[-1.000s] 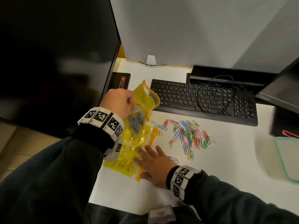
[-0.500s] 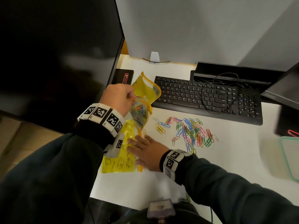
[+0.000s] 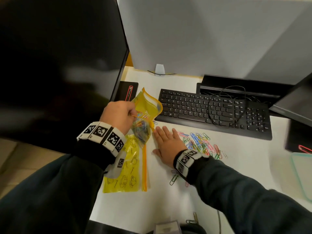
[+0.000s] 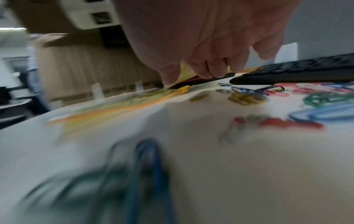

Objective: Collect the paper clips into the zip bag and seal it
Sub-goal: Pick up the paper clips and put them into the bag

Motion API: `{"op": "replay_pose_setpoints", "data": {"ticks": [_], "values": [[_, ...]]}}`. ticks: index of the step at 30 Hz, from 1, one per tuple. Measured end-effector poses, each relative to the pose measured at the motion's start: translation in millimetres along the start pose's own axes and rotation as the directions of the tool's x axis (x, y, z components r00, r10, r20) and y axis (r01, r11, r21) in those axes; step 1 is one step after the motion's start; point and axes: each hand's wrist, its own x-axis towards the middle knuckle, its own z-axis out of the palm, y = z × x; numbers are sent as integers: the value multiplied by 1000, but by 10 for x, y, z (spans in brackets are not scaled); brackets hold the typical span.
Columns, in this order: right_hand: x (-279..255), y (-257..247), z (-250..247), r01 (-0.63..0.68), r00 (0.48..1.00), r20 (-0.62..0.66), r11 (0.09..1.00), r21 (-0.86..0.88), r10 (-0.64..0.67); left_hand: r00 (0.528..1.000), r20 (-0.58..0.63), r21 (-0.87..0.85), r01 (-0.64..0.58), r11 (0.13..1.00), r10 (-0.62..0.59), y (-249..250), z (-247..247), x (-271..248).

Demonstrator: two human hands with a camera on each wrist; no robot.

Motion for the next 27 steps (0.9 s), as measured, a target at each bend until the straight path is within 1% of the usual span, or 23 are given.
{"op": "replay_pose_setpoints", "data": {"ticks": [2, 5, 8, 10, 13, 15, 18, 20, 22, 23, 24, 25, 26, 27], "values": [[204, -16, -113, -3, 1000, 25, 999, 53, 2, 1000, -11, 26, -6, 1000, 6, 4, -22, -9], [417, 8, -165, 42, 997, 57, 994, 102, -48, 1000, -22, 40, -4, 999, 5, -9, -67, -10], [474, 46, -136, 26, 997, 73, 991, 135, -36, 999, -35, 47, -7, 999, 9, -57, -89, -7], [394, 51, -74, 61, 995, 67, 992, 113, -69, 999, -38, 54, -20, 998, 22, -76, -69, 3], [120, 68, 108, 198, 979, 53, 980, 13, -198, 1000, -19, 55, -18, 998, 19, -44, -21, -11], [-75, 107, 247, 276, 960, 57, 961, -19, -275, 1000, 0, 36, -20, 999, 20, 0, 5, -41], [-316, 237, 255, 299, 951, 104, 952, -62, -292, 999, 39, 6, -30, 1000, 30, 43, 45, -63], [-452, 355, 271, 304, 952, 60, 946, -113, -299, 997, 61, -6, -48, 999, 48, 83, 77, -86], [-538, 456, 319, 239, 971, 34, 958, -156, -236, 997, 57, -7, -56, 998, 57, 94, 88, -94], [-576, 506, 396, 179, 983, -8, 974, -142, -182, 997, 59, -5, -57, 998, 58, 102, 97, -99], [-608, 547, 448, 152, 986, -46, 981, -120, -158, 996, 61, -6, -60, 998, 61, 113, 99, -109], [-650, 573, 413, 154, 985, -64, 984, -87, -160, 996, 68, -5, -61, 998, 61, 121, 102, -114], [-667, 592, 353, 192, 974, -109, 979, -62, -198, 995, 72, -1, -65, 998, 65, 125, 102, -116], [-665, 603, 305, 170, 978, -126, 985, 17, -167, 995, 77, 8, -71, 997, 70, 133, 110, -123]]}}
